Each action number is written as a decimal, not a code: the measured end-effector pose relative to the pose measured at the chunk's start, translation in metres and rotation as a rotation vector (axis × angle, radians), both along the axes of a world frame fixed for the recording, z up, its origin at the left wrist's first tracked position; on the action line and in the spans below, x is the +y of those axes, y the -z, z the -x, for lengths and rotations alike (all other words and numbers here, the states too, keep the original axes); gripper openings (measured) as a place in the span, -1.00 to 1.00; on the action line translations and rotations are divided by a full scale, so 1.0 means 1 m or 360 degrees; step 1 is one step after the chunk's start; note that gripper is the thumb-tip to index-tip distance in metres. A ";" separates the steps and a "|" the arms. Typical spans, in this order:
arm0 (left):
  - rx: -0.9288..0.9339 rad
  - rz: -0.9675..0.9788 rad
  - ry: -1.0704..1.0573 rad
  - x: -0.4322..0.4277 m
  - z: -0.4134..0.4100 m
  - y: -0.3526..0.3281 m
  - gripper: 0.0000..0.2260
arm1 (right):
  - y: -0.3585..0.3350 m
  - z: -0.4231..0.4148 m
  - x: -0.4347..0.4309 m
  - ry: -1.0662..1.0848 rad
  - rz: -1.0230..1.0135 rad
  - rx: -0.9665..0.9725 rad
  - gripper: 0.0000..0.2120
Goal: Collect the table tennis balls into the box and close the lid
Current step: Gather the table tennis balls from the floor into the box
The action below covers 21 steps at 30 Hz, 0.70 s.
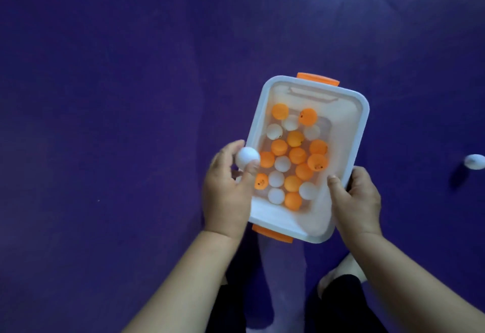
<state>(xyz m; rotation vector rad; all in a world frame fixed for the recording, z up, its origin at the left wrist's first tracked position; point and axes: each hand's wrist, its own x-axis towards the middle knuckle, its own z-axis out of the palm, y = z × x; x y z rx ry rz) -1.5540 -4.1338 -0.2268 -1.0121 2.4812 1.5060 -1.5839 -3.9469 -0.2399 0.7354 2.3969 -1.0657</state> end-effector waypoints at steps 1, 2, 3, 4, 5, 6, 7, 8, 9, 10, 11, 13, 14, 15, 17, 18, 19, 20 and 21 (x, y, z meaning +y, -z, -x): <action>-0.0037 -0.0052 0.0104 0.014 0.007 -0.013 -0.63 | -0.010 0.003 0.007 0.0011 0.0002 0.0012 -0.86; -0.0049 -0.0055 0.0190 0.026 0.014 -0.025 -0.58 | -0.020 0.007 0.015 0.0020 0.0004 0.0027 -0.87; -0.0035 -0.0009 0.0244 0.036 0.022 -0.036 -0.55 | -0.031 0.011 0.024 0.0030 0.0012 0.0047 -0.87; -0.0008 0.0092 0.0268 0.046 0.030 -0.046 -0.55 | -0.042 0.016 0.033 0.0041 0.0019 0.0070 -0.87; -0.0012 0.0222 0.0261 0.055 0.038 -0.056 -0.58 | -0.054 0.022 0.044 0.0049 0.0031 0.0093 -0.87; -0.0065 0.0337 0.0241 0.063 0.046 -0.066 -0.62 | -0.065 0.028 0.056 0.0062 0.0046 0.0111 -0.87; -0.0167 0.0416 0.0240 0.072 0.055 -0.076 -0.64 | -0.077 0.033 0.070 0.0082 0.0063 0.0123 -0.88; -0.0294 0.0449 0.0270 0.082 0.063 -0.087 -0.66 | -0.089 0.040 0.084 0.0108 0.0085 0.0136 -0.87; -0.0431 0.0430 0.0313 0.092 0.070 -0.097 -0.70 | -0.101 0.045 0.097 0.0133 0.0112 0.0149 -0.86; -0.0533 0.0364 0.0347 0.103 0.078 -0.108 -0.77 | -0.113 0.052 0.112 0.0146 0.0135 0.0162 -0.84; -0.0610 0.0294 0.0386 0.117 0.086 -0.119 -0.84 | -0.124 0.058 0.127 0.0147 0.0145 0.0166 -0.82; -0.0619 0.0304 0.0493 0.145 0.100 -0.139 -0.79 | -0.141 0.071 0.158 0.0142 0.0140 0.0138 -0.81; -0.0588 0.0326 0.0530 0.159 0.107 -0.147 -0.76 | -0.148 0.077 0.173 0.0146 0.0149 0.0116 -0.83; -0.0554 0.0338 0.0552 0.175 0.115 -0.153 -0.74 | -0.152 0.083 0.188 0.0158 0.0161 0.0098 -0.87; -0.0500 0.0347 0.0571 0.204 0.132 -0.159 -0.73 | -0.157 0.094 0.216 0.0190 0.0162 0.0055 -0.93; -0.0484 0.0350 0.0563 0.218 0.141 -0.160 -0.72 | -0.159 0.100 0.230 0.0216 0.0165 0.0036 -0.94; -0.0462 0.0347 0.0552 0.231 0.149 -0.161 -0.72 | -0.160 0.107 0.243 0.0249 0.0183 0.0025 -0.94; -0.0440 0.0337 0.0535 0.243 0.156 -0.160 -0.72 | -0.159 0.113 0.254 0.0273 0.0214 0.0024 -0.92; -0.0415 0.0320 0.0516 0.254 0.162 -0.158 -0.72 | -0.159 0.120 0.265 0.0283 0.0244 0.0032 -0.89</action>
